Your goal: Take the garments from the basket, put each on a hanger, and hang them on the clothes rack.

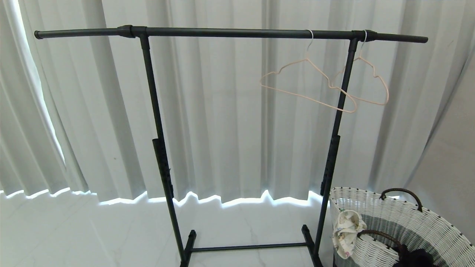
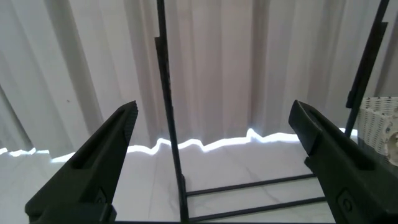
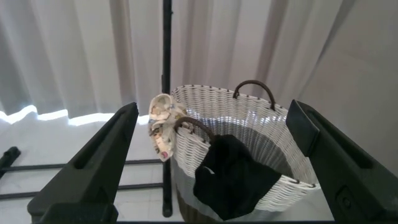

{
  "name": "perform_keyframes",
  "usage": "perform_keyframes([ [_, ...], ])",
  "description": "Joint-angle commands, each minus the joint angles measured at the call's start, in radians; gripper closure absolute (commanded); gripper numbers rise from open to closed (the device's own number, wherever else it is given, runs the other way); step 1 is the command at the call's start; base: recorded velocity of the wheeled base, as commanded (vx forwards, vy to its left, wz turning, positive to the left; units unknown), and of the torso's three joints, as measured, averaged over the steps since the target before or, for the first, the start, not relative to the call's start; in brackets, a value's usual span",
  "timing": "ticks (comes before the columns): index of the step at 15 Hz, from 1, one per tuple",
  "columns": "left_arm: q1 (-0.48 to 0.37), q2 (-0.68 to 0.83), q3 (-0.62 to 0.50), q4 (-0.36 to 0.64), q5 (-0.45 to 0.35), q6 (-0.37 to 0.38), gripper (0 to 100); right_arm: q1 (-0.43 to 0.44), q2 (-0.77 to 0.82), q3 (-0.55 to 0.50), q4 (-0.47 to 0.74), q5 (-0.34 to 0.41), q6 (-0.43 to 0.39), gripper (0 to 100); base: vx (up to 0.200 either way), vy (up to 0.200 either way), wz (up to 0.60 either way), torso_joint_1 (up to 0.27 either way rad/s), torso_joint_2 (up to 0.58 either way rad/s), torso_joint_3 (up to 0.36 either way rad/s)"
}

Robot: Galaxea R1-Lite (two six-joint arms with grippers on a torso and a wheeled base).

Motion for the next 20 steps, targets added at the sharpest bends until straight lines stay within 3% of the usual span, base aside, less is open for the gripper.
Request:
perform_keyframes([
  [1,0.001,0.001,0.000,-0.001,0.002,0.000,0,0.001,0.000,-0.002,0.000,0.001,-0.001,0,0.000,0.000,0.00,0.000,0.00,0.000],
  [4,0.001,0.001,0.000,-0.001,0.009,0.001,0,0.001,0.000,-0.002,0.000,0.003,-0.003,0,0.000,0.000,0.00,0.000,0.00,0.000],
  [11,0.001,0.001,0.000,-0.001,0.005,0.012,0,0.001,0.000,-0.002,0.000,0.006,-0.040,0,0.000,-0.200,0.00,0.002,0.00,0.002],
  [20,0.001,0.001,0.000,-0.001,0.032,0.011,0,0.001,0.000,0.000,0.000,0.006,-0.020,0,0.022,0.000,0.00,0.001,0.00,0.000],
])
